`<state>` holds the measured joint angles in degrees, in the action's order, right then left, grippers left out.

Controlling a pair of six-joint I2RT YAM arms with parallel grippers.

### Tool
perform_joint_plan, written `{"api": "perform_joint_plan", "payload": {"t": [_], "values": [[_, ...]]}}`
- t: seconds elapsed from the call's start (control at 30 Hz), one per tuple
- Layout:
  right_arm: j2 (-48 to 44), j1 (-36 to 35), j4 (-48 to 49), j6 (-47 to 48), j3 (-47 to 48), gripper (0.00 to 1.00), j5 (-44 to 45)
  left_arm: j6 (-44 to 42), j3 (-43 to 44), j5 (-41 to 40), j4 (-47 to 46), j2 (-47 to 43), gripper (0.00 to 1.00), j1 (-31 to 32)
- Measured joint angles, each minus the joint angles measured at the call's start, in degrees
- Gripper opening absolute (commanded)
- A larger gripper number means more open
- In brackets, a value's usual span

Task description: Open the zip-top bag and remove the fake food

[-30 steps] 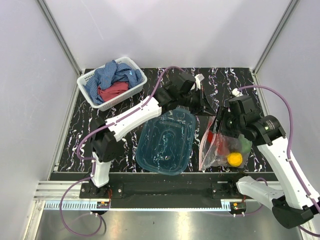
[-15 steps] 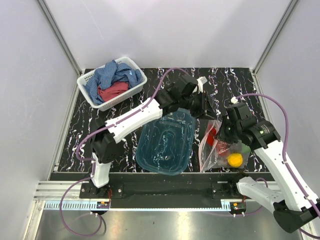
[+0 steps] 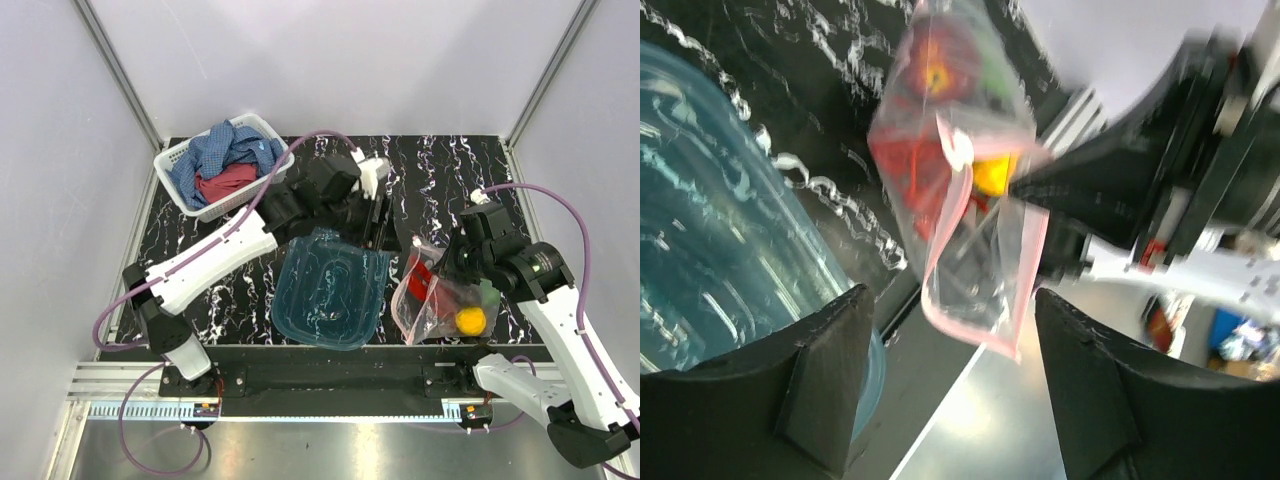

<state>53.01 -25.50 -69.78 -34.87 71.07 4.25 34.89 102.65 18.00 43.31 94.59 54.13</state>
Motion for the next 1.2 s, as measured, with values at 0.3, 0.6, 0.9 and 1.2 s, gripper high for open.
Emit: {"api": "perform_joint_plan", "payload": {"t": [0.3, 0.6, 0.9, 1.2], "values": [[-0.2, 0.0, 0.0, -0.6, 0.0, 0.0, -0.8, -3.5, 1.3, -0.8, 3.9, 9.6, 0.73, 5.8], [-0.4, 0.0, -0.3, -1.0, 0.0, 0.0, -0.3, -4.0, 7.8, -0.9, 6.9, 18.3, 0.15, 5.6], [-0.1, 0.0, -4.0, -1.0, 1.1, 0.0, 2.3, -6.1, 7.1, -4.8, 10.6, 16.6, 0.0, 5.5], [1.0, -0.1, -5.5, -0.9, 4.5, 0.0, 2.7, -6.3, 7.2, -9.8, 11.8, 13.8, 0.01, 4.7]]}}
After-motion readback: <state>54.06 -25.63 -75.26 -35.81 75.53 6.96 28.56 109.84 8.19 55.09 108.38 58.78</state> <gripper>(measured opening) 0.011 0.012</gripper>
